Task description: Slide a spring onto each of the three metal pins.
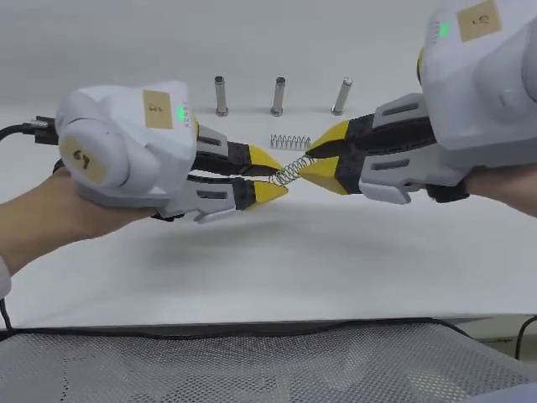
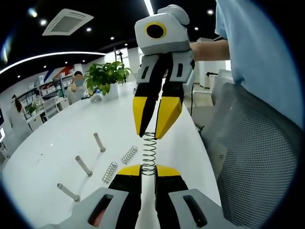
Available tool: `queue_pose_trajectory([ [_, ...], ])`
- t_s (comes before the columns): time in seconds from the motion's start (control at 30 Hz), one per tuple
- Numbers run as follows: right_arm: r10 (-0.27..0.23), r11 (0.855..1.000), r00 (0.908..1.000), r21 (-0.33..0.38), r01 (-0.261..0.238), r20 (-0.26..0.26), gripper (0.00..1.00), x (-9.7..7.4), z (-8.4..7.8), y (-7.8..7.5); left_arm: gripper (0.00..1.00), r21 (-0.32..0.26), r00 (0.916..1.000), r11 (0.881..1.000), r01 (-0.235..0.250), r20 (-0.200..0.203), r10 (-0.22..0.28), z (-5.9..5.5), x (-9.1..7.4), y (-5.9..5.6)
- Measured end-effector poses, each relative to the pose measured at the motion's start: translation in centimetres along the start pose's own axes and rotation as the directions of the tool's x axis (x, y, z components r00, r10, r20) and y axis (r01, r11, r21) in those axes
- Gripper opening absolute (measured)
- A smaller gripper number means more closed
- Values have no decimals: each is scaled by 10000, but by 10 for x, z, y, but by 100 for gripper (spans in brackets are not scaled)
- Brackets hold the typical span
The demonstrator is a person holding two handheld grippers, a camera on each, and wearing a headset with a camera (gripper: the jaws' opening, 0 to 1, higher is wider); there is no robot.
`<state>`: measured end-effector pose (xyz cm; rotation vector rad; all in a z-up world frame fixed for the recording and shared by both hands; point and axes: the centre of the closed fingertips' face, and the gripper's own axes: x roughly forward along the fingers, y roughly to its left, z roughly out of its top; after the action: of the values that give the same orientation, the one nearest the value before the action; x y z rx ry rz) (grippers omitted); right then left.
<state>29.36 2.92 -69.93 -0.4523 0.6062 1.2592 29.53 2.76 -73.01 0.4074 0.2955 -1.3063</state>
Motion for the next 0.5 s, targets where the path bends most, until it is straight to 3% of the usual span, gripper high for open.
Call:
queue_pose_trajectory([
  [0.13, 119, 9998, 9998, 175, -121, 165, 10, -1, 3, 1, 1, 0, 10000, 10000, 63, 60, -63, 1, 1, -2],
  [0.33, 443, 9990, 9986, 2, -443, 306, 23, -5, 6, 4, 1, 90, 9998, 9998, 163, 86, -164, 2, 0, -3],
  [0.4, 522, 9985, 9986, -196, -520, 105, 27, -6, 2, 5, 1, 120, 9997, 9996, 247, 57, -247, 2, -1, -5],
  [0.5, 509, 9973, 9985, -516, -518, -191, 24, -7, -3, 4, 1, 178, 9993, 9991, 377, 17, -378, 2, -2, -7],
])
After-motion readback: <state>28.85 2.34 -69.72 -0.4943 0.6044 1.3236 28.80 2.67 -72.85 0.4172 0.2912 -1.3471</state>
